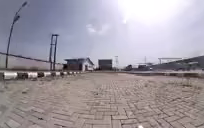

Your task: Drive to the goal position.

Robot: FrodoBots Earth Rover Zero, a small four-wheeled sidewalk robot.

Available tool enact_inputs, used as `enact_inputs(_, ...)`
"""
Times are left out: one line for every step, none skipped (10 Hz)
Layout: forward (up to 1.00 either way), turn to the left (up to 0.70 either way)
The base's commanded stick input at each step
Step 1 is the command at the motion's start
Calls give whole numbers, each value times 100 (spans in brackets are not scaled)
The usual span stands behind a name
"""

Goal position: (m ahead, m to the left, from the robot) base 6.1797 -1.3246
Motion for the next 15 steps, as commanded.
enact_inputs(100, 0)
enact_inputs(100, 0)
enact_inputs(100, 0)
enact_inputs(100, 0)
enact_inputs(100, 0)
enact_inputs(100, 0)
enact_inputs(100, 0)
enact_inputs(100, 0)
enact_inputs(100, 0)
enact_inputs(100, 0)
enact_inputs(100, 0)
enact_inputs(100, 0)
enact_inputs(100, 0)
enact_inputs(100, 0)
enact_inputs(100, 0)
